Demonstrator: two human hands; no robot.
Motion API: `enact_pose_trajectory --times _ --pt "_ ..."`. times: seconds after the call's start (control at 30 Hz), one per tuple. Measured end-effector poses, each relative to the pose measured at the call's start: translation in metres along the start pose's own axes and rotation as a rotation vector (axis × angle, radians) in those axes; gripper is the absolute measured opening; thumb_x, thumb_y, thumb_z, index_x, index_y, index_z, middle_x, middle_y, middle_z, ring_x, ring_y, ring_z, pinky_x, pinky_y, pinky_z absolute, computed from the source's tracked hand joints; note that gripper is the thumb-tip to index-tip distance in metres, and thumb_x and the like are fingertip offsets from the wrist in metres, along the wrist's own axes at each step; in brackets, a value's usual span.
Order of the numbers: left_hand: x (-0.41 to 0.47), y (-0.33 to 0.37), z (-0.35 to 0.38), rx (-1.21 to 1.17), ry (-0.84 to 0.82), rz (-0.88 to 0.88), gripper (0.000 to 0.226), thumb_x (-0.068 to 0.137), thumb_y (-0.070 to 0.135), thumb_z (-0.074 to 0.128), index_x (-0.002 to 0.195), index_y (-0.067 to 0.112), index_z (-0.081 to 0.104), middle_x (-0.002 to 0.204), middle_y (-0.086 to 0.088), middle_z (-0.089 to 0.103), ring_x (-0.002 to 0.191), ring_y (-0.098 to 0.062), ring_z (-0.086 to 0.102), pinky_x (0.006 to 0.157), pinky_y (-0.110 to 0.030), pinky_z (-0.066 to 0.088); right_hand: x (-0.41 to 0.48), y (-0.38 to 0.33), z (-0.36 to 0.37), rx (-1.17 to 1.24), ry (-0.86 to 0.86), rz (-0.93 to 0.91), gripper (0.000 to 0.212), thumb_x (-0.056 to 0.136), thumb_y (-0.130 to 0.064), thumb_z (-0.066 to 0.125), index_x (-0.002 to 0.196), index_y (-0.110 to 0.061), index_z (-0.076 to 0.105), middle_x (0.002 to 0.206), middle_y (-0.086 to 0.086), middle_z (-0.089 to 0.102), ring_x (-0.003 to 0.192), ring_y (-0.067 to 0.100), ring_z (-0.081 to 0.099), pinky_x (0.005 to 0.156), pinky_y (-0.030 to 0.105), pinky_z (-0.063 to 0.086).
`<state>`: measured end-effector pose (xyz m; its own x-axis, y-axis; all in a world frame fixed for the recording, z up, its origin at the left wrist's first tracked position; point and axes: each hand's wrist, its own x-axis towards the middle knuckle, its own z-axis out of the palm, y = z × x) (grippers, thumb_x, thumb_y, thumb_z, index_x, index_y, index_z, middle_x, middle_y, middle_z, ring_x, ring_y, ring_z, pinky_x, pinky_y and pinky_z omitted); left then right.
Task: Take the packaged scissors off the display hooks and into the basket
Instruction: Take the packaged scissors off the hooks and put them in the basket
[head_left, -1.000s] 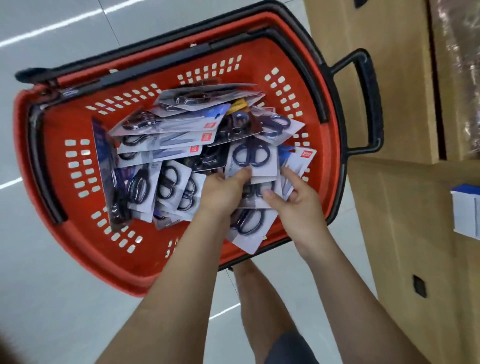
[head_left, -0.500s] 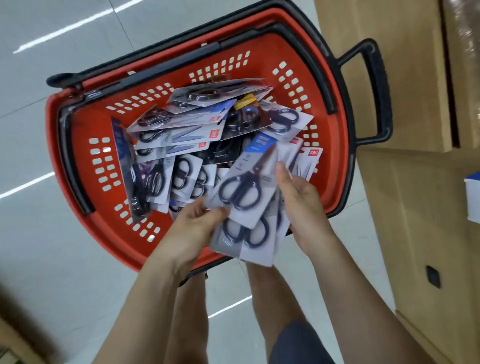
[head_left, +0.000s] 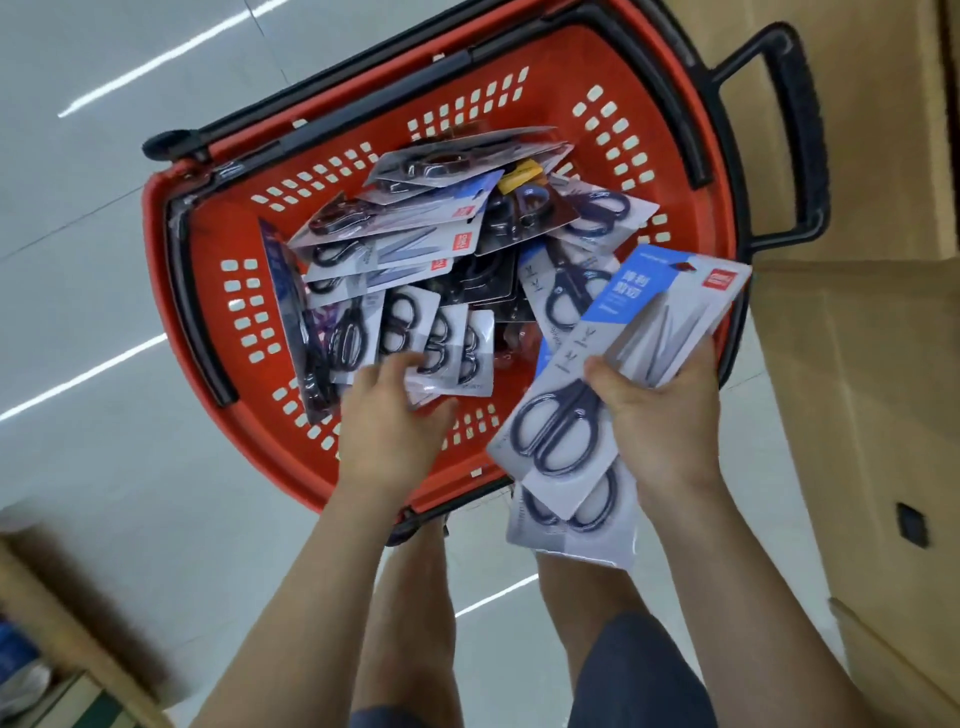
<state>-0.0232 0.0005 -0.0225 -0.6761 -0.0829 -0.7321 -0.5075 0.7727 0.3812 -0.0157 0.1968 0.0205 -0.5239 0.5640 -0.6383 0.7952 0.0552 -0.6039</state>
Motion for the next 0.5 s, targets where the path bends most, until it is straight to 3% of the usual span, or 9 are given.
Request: enact_pose_trajectory --times 0.1,0.2,0.27,0.33,0.43,0.5 --pt "0.029 0.017 0.034 0.285 -0.072 0.048 0.085 0.082 0.045 0.074 0.149 0.028 0.025 0.16 -0.011 0.016 0.145 -0.035 0.017 0.11 -0.056 0.031 -0.004 -0.005 -0.018 -0.034 0.09 -0.067 0.071 0.082 -0.012 0.078 0.142 -0.026 0.042 0.122 -0.01 0.066 0.101 -0.006 0.065 0.087 0.016 0.053" --pt "0.041 0.025 0.049 0.352 -0.079 0.043 0.077 0.091 0.043 0.062 0.151 0.03 0.015 0.164 -0.008 -0.002 0.149 -0.037 0.004 0.111 -0.06 0.031 -0.004 -0.007 -0.037 -0.056 0.143 -0.121 0.075 0.083 -0.012 0.078 0.145 -0.021 0.038 0.125 -0.007 0.064 0.102 -0.01 0.062 0.076 0.003 0.05" --pt "0.042 0.017 0.047 0.42 -0.062 0.096 0.073 0.095 0.032 0.059 0.152 0.025 0.014 0.164 -0.008 0.002 0.148 -0.038 0.007 0.108 -0.056 0.039 -0.005 -0.011 -0.045 -0.05 0.164 -0.149 0.082 0.081 -0.011 0.079 0.149 -0.023 0.033 0.128 -0.009 0.063 0.105 -0.005 0.064 0.086 0.014 0.054" --pt "0.038 0.007 0.039 0.498 -0.037 0.177 0.077 0.089 0.02 0.066 0.15 0.021 0.018 0.162 -0.009 0.013 0.146 -0.04 0.015 0.105 -0.054 0.045 -0.009 -0.017 -0.05 -0.052 0.168 -0.174 0.095 0.08 -0.01 0.08 0.154 -0.028 0.022 0.124 -0.026 0.061 0.105 -0.011 0.062 0.092 0.02 0.053" --pt "0.033 0.002 0.023 0.47 0.1 0.174 0.069 0.082 0.019 0.066 0.142 0.018 0.032 0.154 -0.007 0.03 0.14 -0.036 0.028 0.099 -0.057 0.043 -0.02 -0.03 -0.049 -0.088 0.13 -0.25 0.109 0.08 -0.004 0.078 0.156 -0.033 0.007 0.098 -0.062 0.045 0.092 -0.03 0.053 0.08 -0.001 0.041" --pt "0.037 0.007 0.013 0.417 0.195 0.132 0.055 0.086 0.02 0.06 0.138 0.018 0.041 0.145 -0.008 0.042 0.132 -0.034 0.036 0.094 -0.057 0.041 -0.03 -0.036 -0.046 -0.107 0.092 -0.311 0.1 0.081 0.001 0.076 0.153 -0.035 0.017 0.099 -0.058 0.048 0.091 -0.033 0.05 0.074 -0.007 0.037"
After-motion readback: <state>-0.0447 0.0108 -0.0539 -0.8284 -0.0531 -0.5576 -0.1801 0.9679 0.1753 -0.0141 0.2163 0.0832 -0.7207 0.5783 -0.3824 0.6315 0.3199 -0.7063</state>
